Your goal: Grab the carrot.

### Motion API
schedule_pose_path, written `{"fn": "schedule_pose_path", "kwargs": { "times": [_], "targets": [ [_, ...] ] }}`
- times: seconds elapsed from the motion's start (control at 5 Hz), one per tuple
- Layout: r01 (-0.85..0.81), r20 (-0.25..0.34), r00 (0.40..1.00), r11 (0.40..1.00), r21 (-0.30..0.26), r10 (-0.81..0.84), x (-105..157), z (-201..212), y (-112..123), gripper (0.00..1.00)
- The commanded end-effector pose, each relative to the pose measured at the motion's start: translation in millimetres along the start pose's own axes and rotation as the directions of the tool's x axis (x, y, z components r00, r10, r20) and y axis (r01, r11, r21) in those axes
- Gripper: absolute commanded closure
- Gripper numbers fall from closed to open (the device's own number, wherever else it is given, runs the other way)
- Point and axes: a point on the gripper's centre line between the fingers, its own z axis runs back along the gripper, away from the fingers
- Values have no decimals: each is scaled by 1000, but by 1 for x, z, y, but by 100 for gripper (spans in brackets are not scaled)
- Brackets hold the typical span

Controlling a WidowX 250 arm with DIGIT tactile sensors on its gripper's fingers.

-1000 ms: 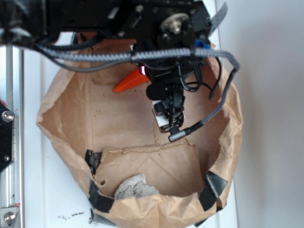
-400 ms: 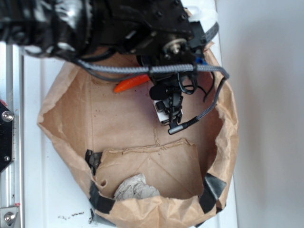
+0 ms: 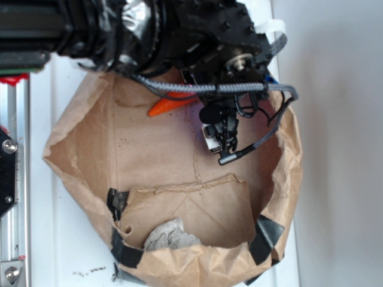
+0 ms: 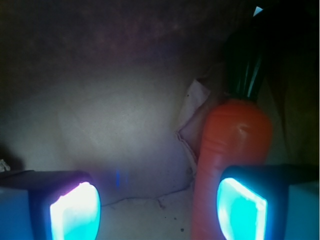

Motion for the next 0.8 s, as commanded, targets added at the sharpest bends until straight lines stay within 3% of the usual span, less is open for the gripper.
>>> {"fn": "schedule_pose_path", "kwargs": {
  "times": [0.0,0.2,0.4,0.6],
  "targets": [
    [-73,102,993,994,81,65,16,-3,-3,0],
    [-100,133,987,989,108,85,15,-2,-3,0],
    [-64,138,989,996,65,55,6,9,-3,0],
    [-41,86,995,999,-24,43,1,32,3,0]
  ]
}}
